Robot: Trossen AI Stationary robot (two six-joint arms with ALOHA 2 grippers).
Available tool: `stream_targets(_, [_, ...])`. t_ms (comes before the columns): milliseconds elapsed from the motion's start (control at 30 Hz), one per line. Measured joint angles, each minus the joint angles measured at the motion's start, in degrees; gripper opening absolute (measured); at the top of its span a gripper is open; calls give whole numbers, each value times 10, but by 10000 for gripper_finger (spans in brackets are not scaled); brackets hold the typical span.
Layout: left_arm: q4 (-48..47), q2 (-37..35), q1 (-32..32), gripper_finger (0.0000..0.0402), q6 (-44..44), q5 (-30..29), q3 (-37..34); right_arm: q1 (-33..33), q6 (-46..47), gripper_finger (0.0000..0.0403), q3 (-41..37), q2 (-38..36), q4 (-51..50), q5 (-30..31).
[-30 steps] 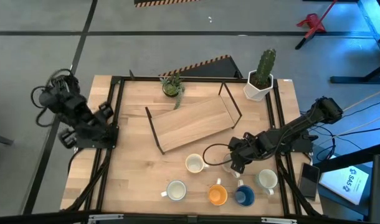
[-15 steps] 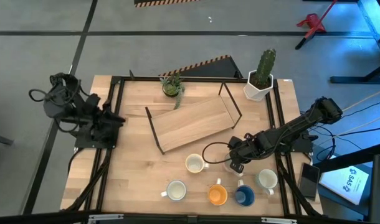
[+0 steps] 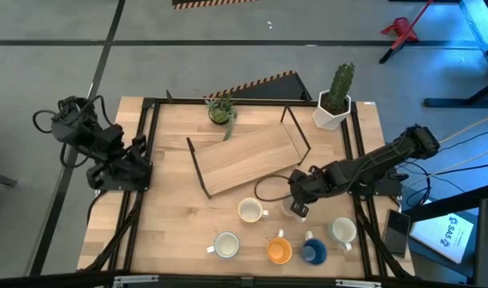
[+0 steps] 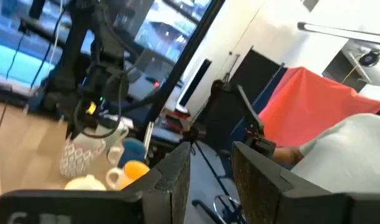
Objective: Place coffee mugs
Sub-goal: Put the gray patterned mug on the shelf
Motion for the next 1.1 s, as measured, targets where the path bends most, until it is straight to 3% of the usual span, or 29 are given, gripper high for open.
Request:
stream_targets(300, [30, 0, 49, 112, 34, 47, 0, -98, -133, 2, 116, 0, -101, 0])
stream_targets(533, [-5, 0, 90, 112, -22, 49, 0, -201, -261, 1, 200, 4, -140, 16])
stream_targets(667, [12, 19, 111, 112, -32, 113, 0, -252, -322, 1, 212, 19, -104, 16])
stream_targets(867, [139, 64, 158, 112, 64, 270, 0, -297, -404, 1, 235, 73, -14, -31])
stream_targets(1100, [103, 84, 246, 112, 32, 315, 0, -304, -481, 1, 327, 186, -3, -64])
